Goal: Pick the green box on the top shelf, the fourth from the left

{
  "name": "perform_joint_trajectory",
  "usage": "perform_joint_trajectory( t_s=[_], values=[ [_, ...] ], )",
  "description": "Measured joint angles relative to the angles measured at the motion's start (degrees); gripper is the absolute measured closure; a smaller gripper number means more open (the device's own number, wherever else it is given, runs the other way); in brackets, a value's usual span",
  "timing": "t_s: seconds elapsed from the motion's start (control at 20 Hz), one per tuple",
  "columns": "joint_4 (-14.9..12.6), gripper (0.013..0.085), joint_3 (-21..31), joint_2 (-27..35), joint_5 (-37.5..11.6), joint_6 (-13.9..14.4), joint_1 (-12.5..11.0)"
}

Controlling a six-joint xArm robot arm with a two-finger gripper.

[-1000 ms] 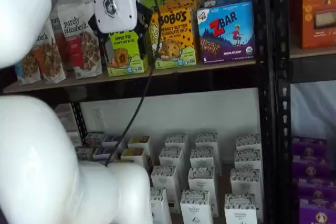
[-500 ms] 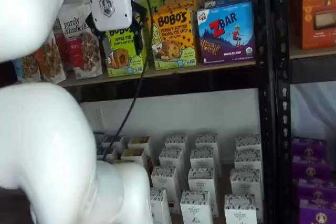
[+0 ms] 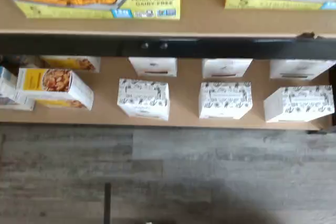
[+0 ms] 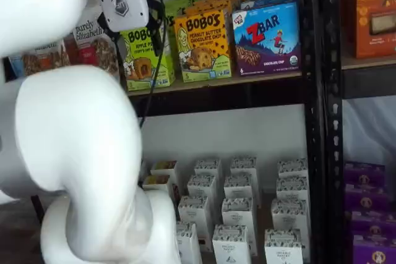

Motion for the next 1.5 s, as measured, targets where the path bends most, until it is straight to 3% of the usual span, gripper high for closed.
perform_joint_trajectory(
  t_s=[0.15,0.3,0.7,1.2,1.5],
  values=[
    [-2.56,0.0130,-0.20,1.02,-1.82,2.36,2.67],
    [-3.50,0.0130,-0.59,2.23,-3.35,3.50,3.80],
    [-0.65,0.0130,-1.77,5.78,-8.72,2.74,2.75],
    [-1.03,0.0130,-2.03,9.02,-14.80,3.46,3.57],
    [-0.92,0.0130,-2.56,10.54,-15.98,3.71,3.80]
  ],
)
